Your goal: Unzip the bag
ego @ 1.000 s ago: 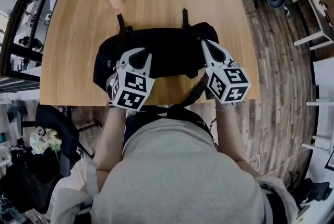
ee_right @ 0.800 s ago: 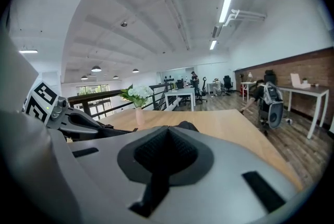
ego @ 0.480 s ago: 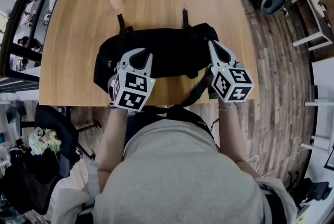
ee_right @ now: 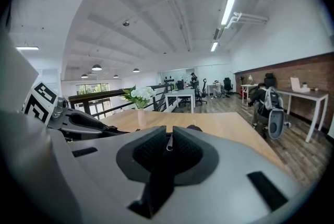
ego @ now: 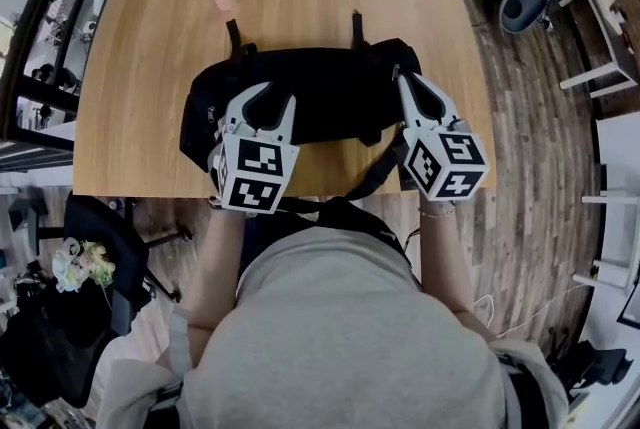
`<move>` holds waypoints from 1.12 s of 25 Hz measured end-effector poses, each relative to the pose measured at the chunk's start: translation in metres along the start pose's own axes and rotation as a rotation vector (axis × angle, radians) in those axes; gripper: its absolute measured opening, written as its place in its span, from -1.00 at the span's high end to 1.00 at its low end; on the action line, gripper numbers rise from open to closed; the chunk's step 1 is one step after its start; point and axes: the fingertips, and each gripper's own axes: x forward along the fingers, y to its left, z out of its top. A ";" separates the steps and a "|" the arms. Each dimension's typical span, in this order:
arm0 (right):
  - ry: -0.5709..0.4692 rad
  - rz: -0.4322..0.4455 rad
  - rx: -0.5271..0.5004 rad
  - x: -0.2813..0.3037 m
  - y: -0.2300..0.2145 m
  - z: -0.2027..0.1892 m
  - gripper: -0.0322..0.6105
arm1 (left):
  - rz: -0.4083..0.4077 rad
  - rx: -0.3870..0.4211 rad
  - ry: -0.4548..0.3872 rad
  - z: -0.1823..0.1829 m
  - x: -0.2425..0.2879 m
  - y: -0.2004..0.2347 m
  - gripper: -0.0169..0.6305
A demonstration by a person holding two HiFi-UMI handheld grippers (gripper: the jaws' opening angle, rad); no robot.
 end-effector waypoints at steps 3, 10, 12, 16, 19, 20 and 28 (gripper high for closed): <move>-0.028 0.036 0.012 -0.001 0.013 0.006 0.75 | 0.014 -0.045 -0.025 0.007 -0.009 0.006 0.52; -0.037 0.181 0.037 0.004 0.060 0.005 0.63 | 0.069 -0.150 -0.075 0.010 -0.028 0.017 0.52; -0.016 0.228 0.019 0.005 0.077 0.000 0.59 | 0.078 -0.157 -0.075 0.008 -0.032 0.018 0.52; 0.009 0.312 -0.003 0.004 0.108 -0.007 0.58 | 0.054 -0.165 -0.065 0.005 -0.036 0.010 0.52; 0.026 0.353 -0.015 0.002 0.122 -0.011 0.58 | 0.031 -0.152 -0.048 0.002 -0.037 0.000 0.67; 0.030 0.362 -0.017 0.001 0.125 -0.013 0.59 | 0.031 -0.150 -0.044 0.001 -0.038 -0.002 0.71; 0.067 0.447 -0.004 -0.007 0.145 -0.029 0.88 | -0.022 -0.160 0.013 -0.015 -0.039 -0.024 0.84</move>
